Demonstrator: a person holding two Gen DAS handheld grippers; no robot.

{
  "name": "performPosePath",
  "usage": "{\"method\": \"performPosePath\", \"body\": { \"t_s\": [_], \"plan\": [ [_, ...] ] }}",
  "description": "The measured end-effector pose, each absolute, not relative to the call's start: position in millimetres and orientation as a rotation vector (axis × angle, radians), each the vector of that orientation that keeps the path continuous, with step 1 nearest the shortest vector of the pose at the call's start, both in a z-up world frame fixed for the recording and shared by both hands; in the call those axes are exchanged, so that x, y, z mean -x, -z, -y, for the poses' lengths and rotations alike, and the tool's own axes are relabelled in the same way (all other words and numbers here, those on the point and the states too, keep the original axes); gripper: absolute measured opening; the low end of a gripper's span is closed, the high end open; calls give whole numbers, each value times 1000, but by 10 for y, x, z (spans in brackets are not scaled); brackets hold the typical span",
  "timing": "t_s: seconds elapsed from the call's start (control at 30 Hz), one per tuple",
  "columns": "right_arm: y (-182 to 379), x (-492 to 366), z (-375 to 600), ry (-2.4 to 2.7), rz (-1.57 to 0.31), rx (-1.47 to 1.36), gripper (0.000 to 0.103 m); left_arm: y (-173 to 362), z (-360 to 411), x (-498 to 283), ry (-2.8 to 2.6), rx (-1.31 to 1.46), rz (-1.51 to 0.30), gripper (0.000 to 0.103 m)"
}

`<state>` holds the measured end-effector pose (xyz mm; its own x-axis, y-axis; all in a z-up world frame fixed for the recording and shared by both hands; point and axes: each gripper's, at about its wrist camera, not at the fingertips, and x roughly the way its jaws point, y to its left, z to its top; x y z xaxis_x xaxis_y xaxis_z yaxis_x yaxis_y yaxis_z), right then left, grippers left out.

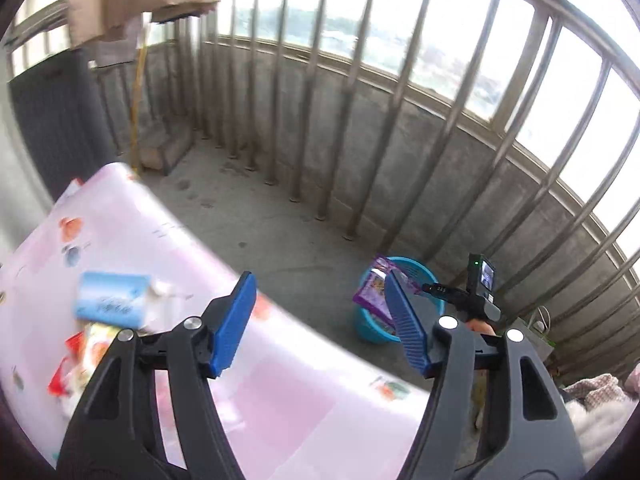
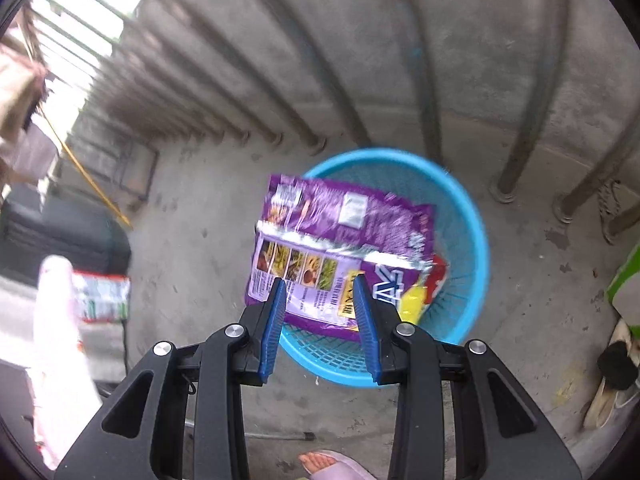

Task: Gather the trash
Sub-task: 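Return both tools to the table above the remaining trash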

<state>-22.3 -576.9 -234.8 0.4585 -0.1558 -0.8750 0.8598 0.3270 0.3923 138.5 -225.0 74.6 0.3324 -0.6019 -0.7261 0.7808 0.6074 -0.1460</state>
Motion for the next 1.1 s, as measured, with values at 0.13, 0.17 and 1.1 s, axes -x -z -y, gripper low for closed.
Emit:
{"method": "performPosePath", "body": {
  "t_s": [0.13,0.17,1.1],
  "plan": [
    [2817,-173,5998,755,-947,-1048,34,-801,1379,-1504,744,-164,-819,65],
    [2967,-266,6055,753,-991,-1052,34,-803,1168,-1540,683,-142,-817,65],
    [3586,-336,6266,647,-1179,-1123,40,-513,-702,-1665,111,43,-903,65]
  ]
}}
